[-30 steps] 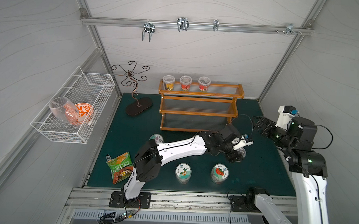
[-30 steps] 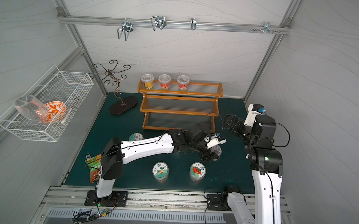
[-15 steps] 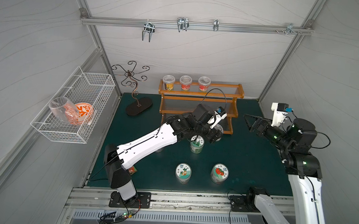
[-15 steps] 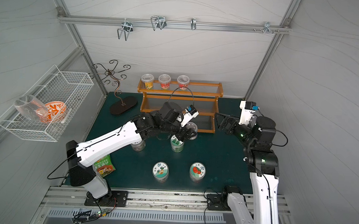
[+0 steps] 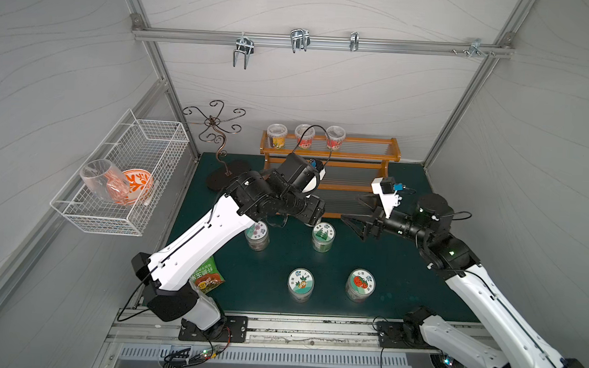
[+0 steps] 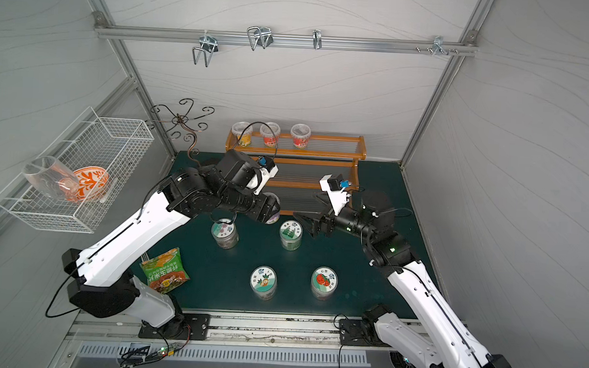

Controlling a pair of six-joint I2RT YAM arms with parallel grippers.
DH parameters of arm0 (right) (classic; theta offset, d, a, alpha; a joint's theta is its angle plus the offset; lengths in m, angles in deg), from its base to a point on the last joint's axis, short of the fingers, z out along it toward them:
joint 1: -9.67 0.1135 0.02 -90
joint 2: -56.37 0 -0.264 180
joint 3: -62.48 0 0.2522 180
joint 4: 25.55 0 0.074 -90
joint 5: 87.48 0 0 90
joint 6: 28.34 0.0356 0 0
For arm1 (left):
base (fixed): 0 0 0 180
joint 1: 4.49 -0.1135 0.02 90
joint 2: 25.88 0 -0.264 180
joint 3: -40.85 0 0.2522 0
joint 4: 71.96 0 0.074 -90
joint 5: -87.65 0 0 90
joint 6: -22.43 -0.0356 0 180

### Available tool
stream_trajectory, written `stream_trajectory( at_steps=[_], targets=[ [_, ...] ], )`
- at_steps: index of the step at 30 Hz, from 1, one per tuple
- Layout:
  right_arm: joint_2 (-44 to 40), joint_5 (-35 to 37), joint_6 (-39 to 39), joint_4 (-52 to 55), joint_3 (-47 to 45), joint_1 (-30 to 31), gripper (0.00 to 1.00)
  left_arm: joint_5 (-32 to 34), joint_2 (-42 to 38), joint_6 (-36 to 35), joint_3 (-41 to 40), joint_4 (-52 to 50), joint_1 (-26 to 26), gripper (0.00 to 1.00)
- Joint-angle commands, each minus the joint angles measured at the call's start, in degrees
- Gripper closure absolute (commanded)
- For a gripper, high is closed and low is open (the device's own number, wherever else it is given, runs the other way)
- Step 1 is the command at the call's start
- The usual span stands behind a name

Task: Place the seed container on the shelf
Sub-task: Pick up the seed jar at the center of the board.

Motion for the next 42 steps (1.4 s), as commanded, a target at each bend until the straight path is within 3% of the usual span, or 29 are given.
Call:
stream_trajectory(
  at_steps=[1, 13, 27, 34, 42],
  targets=[
    [0.9, 1.4, -6.3, -10.0, -1.8, 5.3, 0.01, 2.0, -2.3, 3.6, 1.9, -2.0, -0.4, 0.39],
    [7.7, 19.9, -10.4, -20.8, -4.3, 20.7, 0.01, 2.1, -8.9, 3.6, -7.2, 7.0, -0.3, 0.4],
    [14.3, 26.0, -9.2, -23.7, -0.9, 24.3, 0.02, -0.3, -11.3, 2.7, -11.0, 10.5, -0.4, 0.42],
    [14.7, 26.6, -9.6, -23.7, -0.8, 24.6, 0.13, 0.2, -10.9, 1.9, -11.3, 9.7, -0.4, 0.42],
    [14.5, 26.3, -10.0, -23.4, -1.0, 24.6, 0.31, -0.4, -10.6, 0.9, -11.2, 9.6, -0.4, 0.41]
  ],
)
